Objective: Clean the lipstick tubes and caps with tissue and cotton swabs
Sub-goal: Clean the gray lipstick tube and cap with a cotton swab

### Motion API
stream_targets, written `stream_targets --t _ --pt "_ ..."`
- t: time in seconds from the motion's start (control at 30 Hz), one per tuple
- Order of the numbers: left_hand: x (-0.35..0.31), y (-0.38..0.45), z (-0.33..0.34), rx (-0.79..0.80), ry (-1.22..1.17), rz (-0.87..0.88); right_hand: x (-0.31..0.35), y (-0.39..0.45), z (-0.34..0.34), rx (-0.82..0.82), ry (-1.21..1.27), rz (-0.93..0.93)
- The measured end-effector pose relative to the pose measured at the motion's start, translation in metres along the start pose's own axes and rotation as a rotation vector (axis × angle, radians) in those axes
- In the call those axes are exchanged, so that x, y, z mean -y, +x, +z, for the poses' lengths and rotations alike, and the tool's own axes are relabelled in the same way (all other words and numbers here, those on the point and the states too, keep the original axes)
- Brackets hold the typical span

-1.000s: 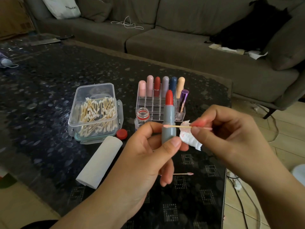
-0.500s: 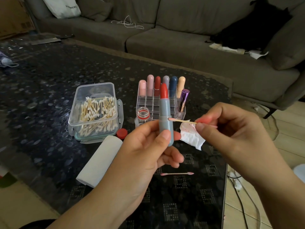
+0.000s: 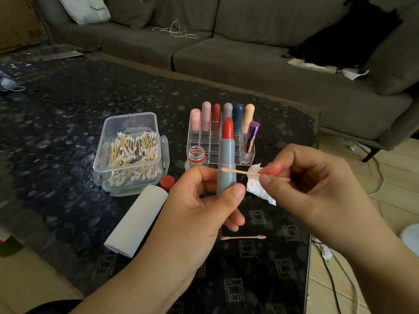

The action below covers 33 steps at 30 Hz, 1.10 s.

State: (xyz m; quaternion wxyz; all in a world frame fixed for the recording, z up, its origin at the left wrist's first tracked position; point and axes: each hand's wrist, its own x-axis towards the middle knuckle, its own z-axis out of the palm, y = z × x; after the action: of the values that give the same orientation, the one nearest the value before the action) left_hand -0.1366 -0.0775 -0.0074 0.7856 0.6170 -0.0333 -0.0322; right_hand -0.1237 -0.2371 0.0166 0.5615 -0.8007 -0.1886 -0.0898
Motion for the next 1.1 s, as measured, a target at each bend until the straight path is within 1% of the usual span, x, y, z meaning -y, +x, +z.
stream_targets --t 0.13,0.33,0.53,0.7,0.8,0.87,1.0,1.1 --pt "-0.0004 0.0019 -0.0014 -0.033 0.025 0.003 0.0015 0.001 -0.0055 -0.035 0.02 0.004" --pt "0.0014 0.0024 -0.0006 -0.042 0.036 0.025 -0.0003 -0.0005 0.0009 0.021 -0.006 -0.017" --pt "0.0024 0.0021 -0.0028 -0.036 0.063 0.03 0.0004 0.0007 -0.0041 -0.037 0.017 -0.007" --pt "0.0067 0.0022 -0.0035 -0.002 0.107 0.026 0.0013 -0.0006 0.0019 0.022 0.002 -0.019" --pt "0.0069 0.0018 -0.0036 -0.009 0.118 0.02 0.0019 0.0003 -0.003 -0.031 0.018 -0.019" --pt "0.0052 0.0017 -0.0031 -0.025 0.128 0.022 0.0015 0.0004 -0.0033 -0.058 0.002 -0.025" --pt "0.0056 0.0024 -0.0013 -0.087 0.154 0.043 0.0019 -0.0014 0.0022 0.018 -0.043 -0.036" --pt "0.0057 0.0008 -0.0001 -0.12 0.198 0.069 0.003 -0.001 -0.0005 -0.006 -0.045 -0.035"
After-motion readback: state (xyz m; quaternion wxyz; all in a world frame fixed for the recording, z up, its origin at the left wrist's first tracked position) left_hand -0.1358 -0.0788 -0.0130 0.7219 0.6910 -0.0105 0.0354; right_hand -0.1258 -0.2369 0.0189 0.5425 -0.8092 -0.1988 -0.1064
